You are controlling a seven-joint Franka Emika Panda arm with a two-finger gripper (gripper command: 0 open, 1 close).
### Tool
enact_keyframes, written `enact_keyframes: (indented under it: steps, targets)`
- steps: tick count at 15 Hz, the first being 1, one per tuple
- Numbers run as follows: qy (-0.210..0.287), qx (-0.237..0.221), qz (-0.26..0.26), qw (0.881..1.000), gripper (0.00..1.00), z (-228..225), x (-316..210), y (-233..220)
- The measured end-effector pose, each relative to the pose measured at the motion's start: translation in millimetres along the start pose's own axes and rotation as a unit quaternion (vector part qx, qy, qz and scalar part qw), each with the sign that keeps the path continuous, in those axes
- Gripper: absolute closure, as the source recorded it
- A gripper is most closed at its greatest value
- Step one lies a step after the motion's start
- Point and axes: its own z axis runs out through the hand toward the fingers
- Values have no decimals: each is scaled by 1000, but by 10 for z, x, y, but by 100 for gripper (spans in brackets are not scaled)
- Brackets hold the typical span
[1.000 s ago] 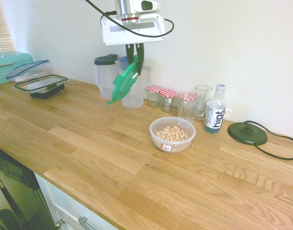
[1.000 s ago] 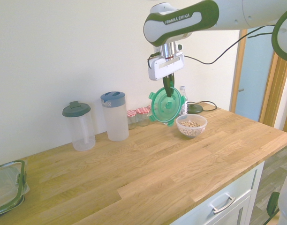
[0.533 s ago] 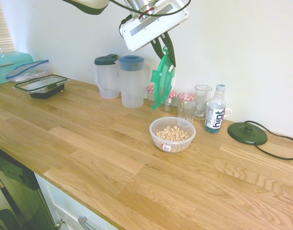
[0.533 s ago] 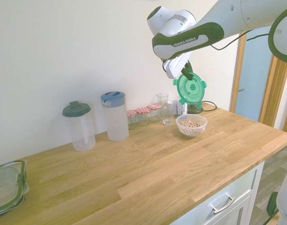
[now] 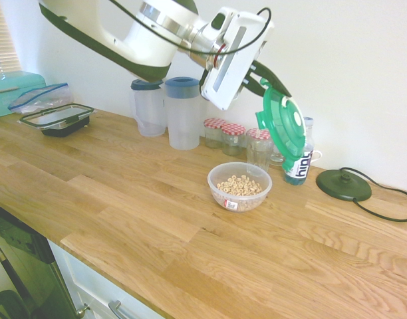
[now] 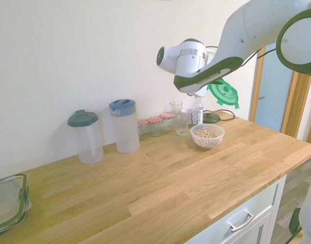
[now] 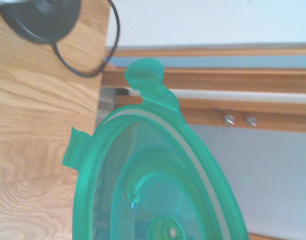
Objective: Cover the lid of food container
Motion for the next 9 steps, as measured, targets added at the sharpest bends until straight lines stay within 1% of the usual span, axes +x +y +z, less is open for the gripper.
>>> enact_keyframes:
  steps: [1, 2, 3, 4, 6, 9]
  targets:
    - [11, -30, 5, 999, 100, -8, -104, -133]
    - [19, -50, 5, 999, 100, -9, -194, -268]
    - [23, -59, 3, 998, 100, 4, -269, -398]
    - [26, -61, 2, 998, 100, 20, -331, -513]
    - [39, -47, 3, 998, 100, -12, -399, -692]
    - [53, -36, -1, 998, 100, -138, -498, -824]
